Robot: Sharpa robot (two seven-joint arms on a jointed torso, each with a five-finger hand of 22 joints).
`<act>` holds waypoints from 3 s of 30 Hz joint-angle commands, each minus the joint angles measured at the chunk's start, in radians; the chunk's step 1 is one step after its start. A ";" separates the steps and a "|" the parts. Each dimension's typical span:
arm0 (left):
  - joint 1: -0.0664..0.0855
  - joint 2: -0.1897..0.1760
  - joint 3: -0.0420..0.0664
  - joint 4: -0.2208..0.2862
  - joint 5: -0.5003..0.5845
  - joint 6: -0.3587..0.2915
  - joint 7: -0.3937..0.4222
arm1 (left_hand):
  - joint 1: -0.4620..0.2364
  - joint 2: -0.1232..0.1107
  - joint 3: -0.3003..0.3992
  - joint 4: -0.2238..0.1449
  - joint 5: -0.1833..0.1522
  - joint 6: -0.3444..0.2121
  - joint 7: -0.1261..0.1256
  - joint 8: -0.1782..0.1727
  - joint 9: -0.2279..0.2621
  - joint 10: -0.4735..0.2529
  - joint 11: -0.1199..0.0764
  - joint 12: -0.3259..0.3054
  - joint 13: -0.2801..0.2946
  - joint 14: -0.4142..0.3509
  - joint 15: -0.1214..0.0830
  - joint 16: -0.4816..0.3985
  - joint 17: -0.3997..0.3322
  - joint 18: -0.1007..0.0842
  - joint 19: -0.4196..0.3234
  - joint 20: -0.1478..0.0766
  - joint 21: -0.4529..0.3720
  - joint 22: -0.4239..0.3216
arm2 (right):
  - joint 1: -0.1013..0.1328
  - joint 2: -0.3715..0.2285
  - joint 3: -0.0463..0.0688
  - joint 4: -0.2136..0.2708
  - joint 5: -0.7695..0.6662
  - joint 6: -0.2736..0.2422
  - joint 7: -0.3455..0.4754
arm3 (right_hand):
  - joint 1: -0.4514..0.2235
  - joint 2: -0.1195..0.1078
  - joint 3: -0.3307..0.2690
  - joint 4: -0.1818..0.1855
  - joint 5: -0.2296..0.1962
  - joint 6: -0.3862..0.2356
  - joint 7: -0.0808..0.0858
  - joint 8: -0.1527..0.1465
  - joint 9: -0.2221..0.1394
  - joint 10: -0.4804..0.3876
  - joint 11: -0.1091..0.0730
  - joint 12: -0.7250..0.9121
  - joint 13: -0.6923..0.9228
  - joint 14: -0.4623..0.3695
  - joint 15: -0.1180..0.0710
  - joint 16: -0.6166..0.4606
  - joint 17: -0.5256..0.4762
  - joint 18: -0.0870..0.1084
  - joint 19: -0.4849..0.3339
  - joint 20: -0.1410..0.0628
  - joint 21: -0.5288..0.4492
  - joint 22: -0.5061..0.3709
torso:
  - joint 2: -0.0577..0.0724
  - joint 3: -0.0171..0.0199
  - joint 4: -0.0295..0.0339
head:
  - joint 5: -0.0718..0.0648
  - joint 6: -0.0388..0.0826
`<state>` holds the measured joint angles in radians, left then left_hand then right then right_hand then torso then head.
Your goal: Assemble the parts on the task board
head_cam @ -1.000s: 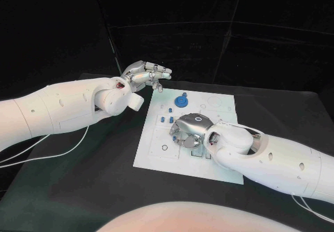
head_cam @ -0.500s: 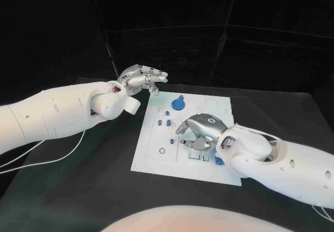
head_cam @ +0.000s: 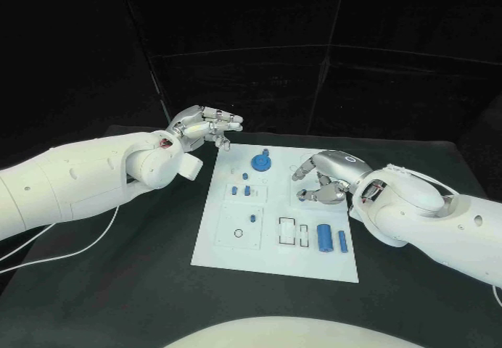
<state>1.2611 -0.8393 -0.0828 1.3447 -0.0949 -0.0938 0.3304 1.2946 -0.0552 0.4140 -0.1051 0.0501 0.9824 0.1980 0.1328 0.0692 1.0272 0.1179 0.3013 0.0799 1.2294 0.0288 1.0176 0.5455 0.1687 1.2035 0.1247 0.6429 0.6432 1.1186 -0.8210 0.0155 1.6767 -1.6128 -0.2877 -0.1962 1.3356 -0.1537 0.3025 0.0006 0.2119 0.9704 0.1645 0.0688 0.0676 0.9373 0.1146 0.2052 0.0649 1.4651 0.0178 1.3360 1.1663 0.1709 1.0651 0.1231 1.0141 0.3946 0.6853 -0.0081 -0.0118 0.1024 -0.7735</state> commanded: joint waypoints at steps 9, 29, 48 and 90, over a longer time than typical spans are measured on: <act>0.001 0.001 0.000 0.001 -0.003 0.014 0.004 | 0.007 0.002 -0.006 -0.001 -0.002 -0.008 -0.002 -0.007 -0.001 -0.008 0.002 0.004 0.001 -0.009 -0.001 -0.004 -0.001 0.012 -0.006 -0.002 -0.004 -0.002 | 0.006 0.005 0.002 -0.029 -0.063 0.118 -0.035 | 0.018 0.004 -0.037 -0.005 0.002 -0.017 -0.001 -0.004 -0.001 -0.024 0.001 0.013 0.002 0.021 0.009 -0.003 -0.002 0.014 -0.005 0.005 -0.012 -0.006 | 0.001 0.0001 0.0019 | -0.004 0.004; 0.001 0.003 -0.001 -0.001 -0.003 0.016 0.004 | 0.007 0.002 -0.006 -0.001 -0.002 -0.008 -0.002 -0.007 -0.001 -0.008 0.002 0.004 0.001 -0.009 -0.001 -0.004 -0.001 0.012 -0.006 -0.002 -0.004 -0.002 | 0.006 0.043 0.001 -0.064 -0.052 0.201 -0.035 | 0.043 0.063 -0.046 0.000 0.001 0.022 -0.001 0.004 0.002 0.068 -0.012 0.067 0.000 0.030 -0.003 0.008 0.014 0.015 0.017 -0.005 -0.009 -0.009 | 0.001 0.0012 0.0010 | 0.005 -0.003; 0.001 0.004 -0.001 -0.003 -0.003 0.017 0.003 | 0.007 0.002 -0.006 -0.001 -0.002 -0.008 -0.002 -0.007 -0.001 -0.008 0.002 0.004 0.001 -0.009 -0.001 -0.004 -0.001 0.012 -0.006 -0.002 -0.004 -0.002 | 0.005 0.079 0.000 -0.112 -0.071 0.169 -0.042 | 0.099 0.102 0.082 -0.026 -0.067 0.073 0.005 0.007 0.002 0.171 -0.021 0.034 -0.002 0.040 -0.014 0.033 0.048 0.015 0.024 -0.018 0.010 -0.002 | 0.000 0.0006 0.0015 | 0.003 -0.010; 0.001 0.000 -0.001 0.001 -0.003 0.013 0.004 | 0.007 0.004 -0.008 -0.001 -0.002 -0.008 -0.001 -0.005 -0.001 -0.010 0.002 0.007 0.001 -0.010 0.000 -0.003 -0.002 0.013 -0.006 -0.001 -0.005 -0.003 | 0.020 0.034 0.030 0.077 0.022 0.022 -0.003 | 0.104 0.091 0.200 -0.083 -0.070 0.109 -0.001 0.010 0.002 0.240 -0.030 0.018 0.006 0.041 -0.021 0.041 0.057 0.015 0.009 -0.026 0.053 0.023 | 0.001 0.0002 0.0007 | 0.013 -0.003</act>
<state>1.2610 -0.8397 -0.0845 1.3438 -0.0950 -0.0893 0.3295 1.2947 -0.0552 0.4112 -0.1079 0.0501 0.9825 0.1980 0.1327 0.0692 1.0236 0.1215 0.3060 0.0799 1.2258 0.0252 1.0176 0.5448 0.1687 1.2035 0.1247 0.6430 0.6416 1.1373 -0.7942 0.0436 1.7439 -1.6287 -0.2200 -0.2312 1.4371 -0.0550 0.4965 -0.0822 0.1378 1.0751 0.1645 0.0776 0.0694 1.1457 0.1105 0.2164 0.0693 1.4651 0.0033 1.3765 1.2245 0.1710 1.0794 0.1013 1.0640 0.4162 0.6854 -0.0076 -0.0106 0.1125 -0.7765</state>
